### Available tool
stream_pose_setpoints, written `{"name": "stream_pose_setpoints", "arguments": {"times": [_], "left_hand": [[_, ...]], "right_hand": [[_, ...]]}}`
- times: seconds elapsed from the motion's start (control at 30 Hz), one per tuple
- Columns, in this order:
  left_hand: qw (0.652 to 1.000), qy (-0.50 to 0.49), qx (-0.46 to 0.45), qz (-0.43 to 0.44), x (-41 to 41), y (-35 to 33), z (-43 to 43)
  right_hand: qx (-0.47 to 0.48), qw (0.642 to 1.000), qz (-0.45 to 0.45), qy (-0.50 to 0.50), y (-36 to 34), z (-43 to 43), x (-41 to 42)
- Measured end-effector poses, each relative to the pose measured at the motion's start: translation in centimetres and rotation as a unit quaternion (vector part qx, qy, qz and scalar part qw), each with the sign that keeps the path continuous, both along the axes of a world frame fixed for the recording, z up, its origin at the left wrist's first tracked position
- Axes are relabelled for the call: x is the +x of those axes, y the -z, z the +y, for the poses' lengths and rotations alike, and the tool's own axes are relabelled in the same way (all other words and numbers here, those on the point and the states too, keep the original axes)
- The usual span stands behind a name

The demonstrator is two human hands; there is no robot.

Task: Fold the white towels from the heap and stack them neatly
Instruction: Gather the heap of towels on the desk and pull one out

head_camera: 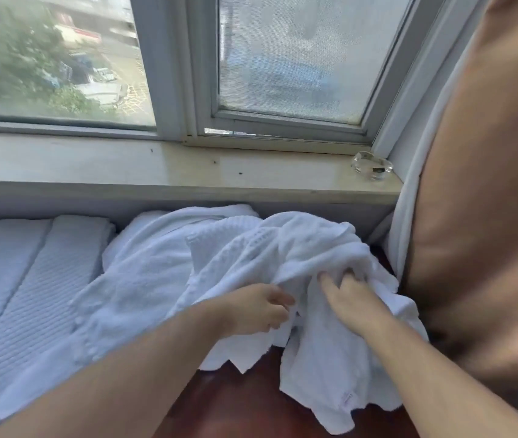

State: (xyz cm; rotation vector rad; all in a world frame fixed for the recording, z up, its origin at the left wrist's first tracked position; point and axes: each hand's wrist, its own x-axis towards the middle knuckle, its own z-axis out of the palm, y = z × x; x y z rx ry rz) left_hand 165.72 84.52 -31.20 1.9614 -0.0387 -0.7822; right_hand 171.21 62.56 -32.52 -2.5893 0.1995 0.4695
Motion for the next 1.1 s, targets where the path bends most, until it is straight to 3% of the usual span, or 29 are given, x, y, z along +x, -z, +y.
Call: {"name": "stream_pose_setpoints", "arguments": {"times": [0.13,0.23,0.33,0.43,0.53,0.6,0.67,0.77,0.87,1.0,1.1], "left_hand": [[0.976,-0.165,-0.074,-0.118,-1.1,-1.9,7.2],[0.913,-0.354,-0.011,-0.201,-2.2,-1.5,14.6],[0.865,-0.463,0.119,-0.151,-4.6,2.0,21.8],[0.868,-0.415,0.266,-0.057,-7.3,6.1,26.9],[0.909,-0.345,0.234,-0.006,-9.2,8.6,28.5],[0.928,-0.294,0.227,-0.026,-10.2,9.8,28.6],[0.936,-0.239,0.254,-0.048,-11.0,10.9,28.7],[0.927,-0.147,0.326,-0.115,-11.3,12.6,28.1],[0.902,-0.129,0.365,-0.190,-10.7,13.6,26.5],[0.922,-0.187,0.278,-0.193,-8.9,13.3,24.7],[0.917,-0.206,0.252,-0.231,-5.9,12.1,22.3]], "right_hand": [[-0.034,0.969,-0.243,0.039,-3.0,6.8,1.0],[-0.014,0.944,-0.327,0.030,-4.0,12.1,1.1],[-0.017,0.911,-0.408,-0.057,-3.4,17.6,0.6],[-0.007,0.876,-0.438,-0.203,-2.5,24.4,-0.6],[-0.005,0.898,-0.251,-0.361,-0.6,31.0,-2.0],[-0.106,0.894,-0.109,-0.421,1.7,33.2,-1.9],[-0.222,0.871,-0.040,-0.437,4.0,33.8,-1.4],[-0.317,0.838,-0.055,-0.441,6.4,34.0,-1.1],[-0.311,0.837,-0.118,-0.434,7.1,34.1,-0.8],[-0.281,0.843,-0.196,-0.414,5.8,32.3,-0.1],[-0.249,0.861,-0.240,-0.372,3.7,29.4,1.1]]}}
